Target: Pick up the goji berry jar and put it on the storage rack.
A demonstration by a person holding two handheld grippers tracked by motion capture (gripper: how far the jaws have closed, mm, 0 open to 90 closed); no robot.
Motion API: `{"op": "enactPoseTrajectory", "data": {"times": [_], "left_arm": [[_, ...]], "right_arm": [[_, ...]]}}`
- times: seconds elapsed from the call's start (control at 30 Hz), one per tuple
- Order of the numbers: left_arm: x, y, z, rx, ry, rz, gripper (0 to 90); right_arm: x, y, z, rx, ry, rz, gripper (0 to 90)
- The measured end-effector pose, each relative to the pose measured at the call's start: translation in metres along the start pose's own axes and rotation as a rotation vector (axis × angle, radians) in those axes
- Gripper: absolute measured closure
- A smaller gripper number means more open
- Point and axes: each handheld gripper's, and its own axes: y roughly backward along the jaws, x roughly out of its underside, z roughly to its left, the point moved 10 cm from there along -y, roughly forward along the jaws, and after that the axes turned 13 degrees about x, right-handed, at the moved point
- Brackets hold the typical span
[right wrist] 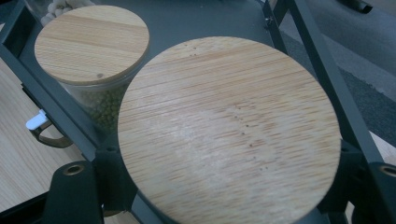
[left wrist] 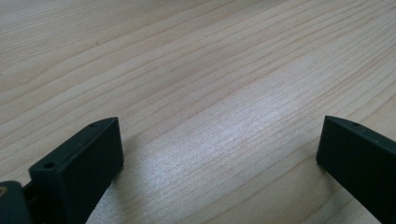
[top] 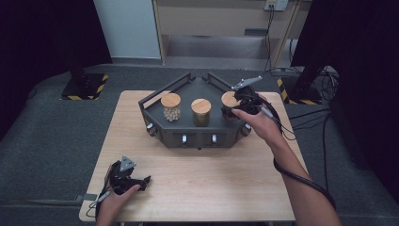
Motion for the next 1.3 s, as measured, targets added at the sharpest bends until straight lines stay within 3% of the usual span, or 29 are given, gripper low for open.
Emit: {"op": "enactPoseTrajectory", "data": {"times": [0.7, 1.3], "left_arm": [[0.000, 0.000, 0.000, 0.000, 0.000, 0.000, 0.0], [0.000, 0.000, 0.000, 0.000, 0.000, 0.000, 0.0]], "right_arm": [[0.007, -0.019, 0.004, -0.010, -0.015, 0.009, 26.2], [0.013, -0.026, 0.006, -0.010, -0.026, 0.017, 26.2]]}}
